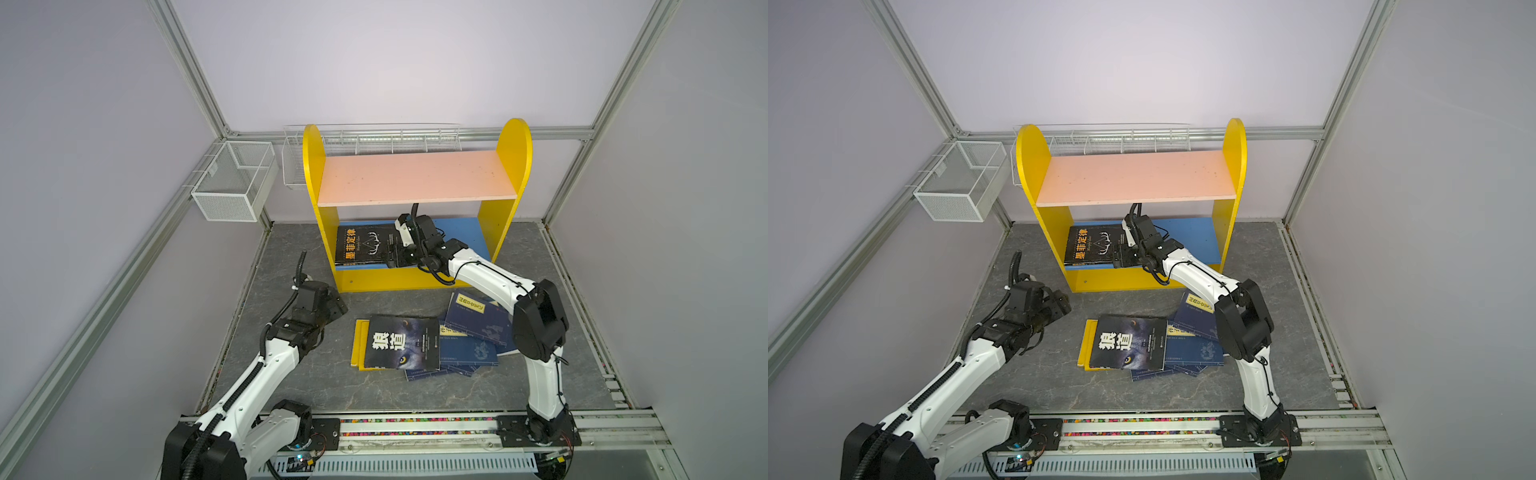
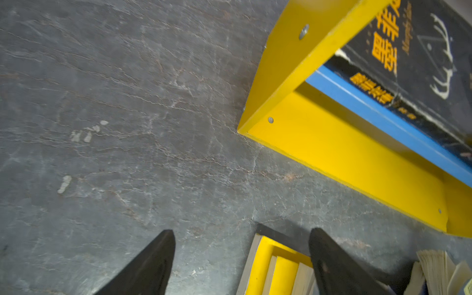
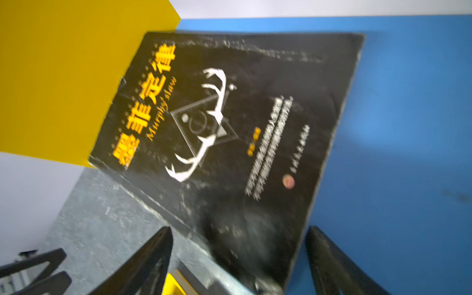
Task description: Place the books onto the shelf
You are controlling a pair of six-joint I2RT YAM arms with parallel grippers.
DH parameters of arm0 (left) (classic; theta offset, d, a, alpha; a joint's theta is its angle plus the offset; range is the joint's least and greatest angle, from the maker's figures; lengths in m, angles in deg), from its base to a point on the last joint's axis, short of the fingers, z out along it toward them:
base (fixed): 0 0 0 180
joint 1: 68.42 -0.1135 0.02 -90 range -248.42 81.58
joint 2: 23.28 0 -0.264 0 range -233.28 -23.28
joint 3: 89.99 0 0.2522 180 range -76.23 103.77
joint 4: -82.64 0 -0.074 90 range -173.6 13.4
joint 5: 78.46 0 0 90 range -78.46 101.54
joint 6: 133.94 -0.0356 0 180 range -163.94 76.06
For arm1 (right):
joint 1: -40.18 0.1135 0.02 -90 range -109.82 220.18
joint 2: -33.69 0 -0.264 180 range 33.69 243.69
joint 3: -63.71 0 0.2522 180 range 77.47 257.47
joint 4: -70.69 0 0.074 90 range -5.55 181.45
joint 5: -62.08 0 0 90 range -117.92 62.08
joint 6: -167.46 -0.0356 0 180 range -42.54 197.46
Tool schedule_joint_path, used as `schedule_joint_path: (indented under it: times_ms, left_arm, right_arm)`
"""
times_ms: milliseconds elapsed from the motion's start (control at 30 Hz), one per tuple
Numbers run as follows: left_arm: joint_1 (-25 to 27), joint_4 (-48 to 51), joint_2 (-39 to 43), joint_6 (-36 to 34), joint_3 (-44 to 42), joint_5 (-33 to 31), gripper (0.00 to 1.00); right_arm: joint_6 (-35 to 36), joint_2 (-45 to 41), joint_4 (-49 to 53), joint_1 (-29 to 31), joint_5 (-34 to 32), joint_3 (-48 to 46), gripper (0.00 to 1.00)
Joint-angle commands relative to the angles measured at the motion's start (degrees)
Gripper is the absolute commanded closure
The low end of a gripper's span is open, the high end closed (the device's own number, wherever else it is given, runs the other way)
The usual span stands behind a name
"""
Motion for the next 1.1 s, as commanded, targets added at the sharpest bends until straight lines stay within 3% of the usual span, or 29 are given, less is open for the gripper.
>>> schedule_joint_path:
  times_ms: [0,100,300,433,600,1067]
  left_arm:
    - [2.10,-0.02,-2.28,-4.74,3.03,3.90,0.17]
    - [4.66,1.29,-5.64,-8.10,4.94,5.89,0.17]
    - [6.67,3.63,-11.29,-13.25,6.21,14.31,0.18]
    - [8.62,6.24,-13.96,-15.43,6.33,16.63,0.17]
    - [10.41,7.11,-17.15,-16.26,6.45,19.10,0.20]
    - [13.15,12.68,-27.92,-20.39,13.42,24.10,0.41]
  right_arm:
    - [4.14,-10.87,-2.07,0.36,-7.10,-7.32,0.13]
    - [5.46,-18.43,0.12,0.46,-5.74,-15.49,0.13]
    - [7.41,-29.16,12.12,0.61,9.93,-30.40,0.13]
    - [7.79,-33.69,19.65,0.61,14.24,-36.09,0.13]
    - [6.91,-32.29,23.58,0.60,18.30,-39.55,0.13]
    - [8.36,-23.89,13.14,-2.33,31.38,-40.48,0.24]
